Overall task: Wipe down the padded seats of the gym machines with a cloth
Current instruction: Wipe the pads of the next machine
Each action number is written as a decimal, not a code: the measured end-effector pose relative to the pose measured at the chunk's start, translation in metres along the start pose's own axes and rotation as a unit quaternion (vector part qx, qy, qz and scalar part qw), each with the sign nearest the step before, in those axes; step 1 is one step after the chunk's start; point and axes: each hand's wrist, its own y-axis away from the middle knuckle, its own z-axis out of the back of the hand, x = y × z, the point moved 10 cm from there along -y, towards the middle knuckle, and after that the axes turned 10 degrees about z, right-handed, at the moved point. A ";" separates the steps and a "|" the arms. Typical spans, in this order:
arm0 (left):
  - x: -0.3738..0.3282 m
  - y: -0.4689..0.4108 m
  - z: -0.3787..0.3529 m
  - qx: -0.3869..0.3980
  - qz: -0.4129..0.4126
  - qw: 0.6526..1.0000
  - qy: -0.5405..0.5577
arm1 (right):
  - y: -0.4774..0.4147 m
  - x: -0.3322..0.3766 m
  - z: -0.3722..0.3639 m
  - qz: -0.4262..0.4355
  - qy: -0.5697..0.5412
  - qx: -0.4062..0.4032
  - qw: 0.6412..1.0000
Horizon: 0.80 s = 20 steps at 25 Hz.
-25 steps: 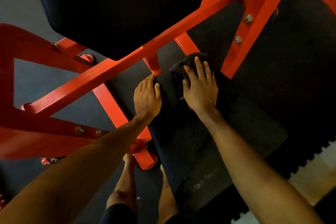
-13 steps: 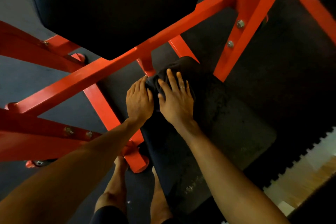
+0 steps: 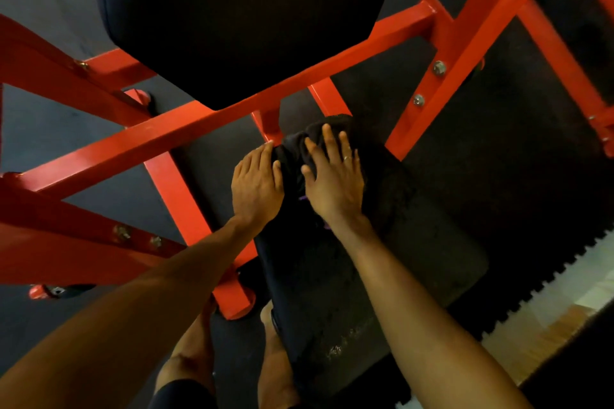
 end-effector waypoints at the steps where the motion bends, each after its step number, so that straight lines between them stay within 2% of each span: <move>1: 0.000 0.000 0.001 -0.004 -0.003 1.000 0.000 | 0.019 0.007 0.000 0.037 0.007 -0.012 0.999; 4: 0.000 -0.005 0.002 -0.006 0.001 1.000 0.000 | 0.068 -0.014 0.003 0.069 0.036 -0.007 0.997; 7: -0.007 0.003 0.004 -0.008 -0.009 1.000 -0.008 | 0.059 -0.052 0.011 -0.003 0.051 0.003 0.999; 11: -0.017 0.007 0.003 0.012 -0.078 0.996 -0.033 | -0.013 -0.048 0.010 -0.083 0.010 0.034 0.996; 13: -0.029 0.007 0.004 0.028 -0.124 0.991 -0.036 | -0.019 -0.028 0.005 -0.048 0.009 0.036 0.998; 17: -0.048 0.003 0.003 0.056 -0.198 0.979 -0.011 | 0.043 -0.018 0.006 0.062 0.022 -0.006 0.998; 20: -0.072 -0.008 -0.013 0.082 -0.242 0.967 0.010 | 0.054 -0.066 0.022 0.033 0.036 -0.025 0.998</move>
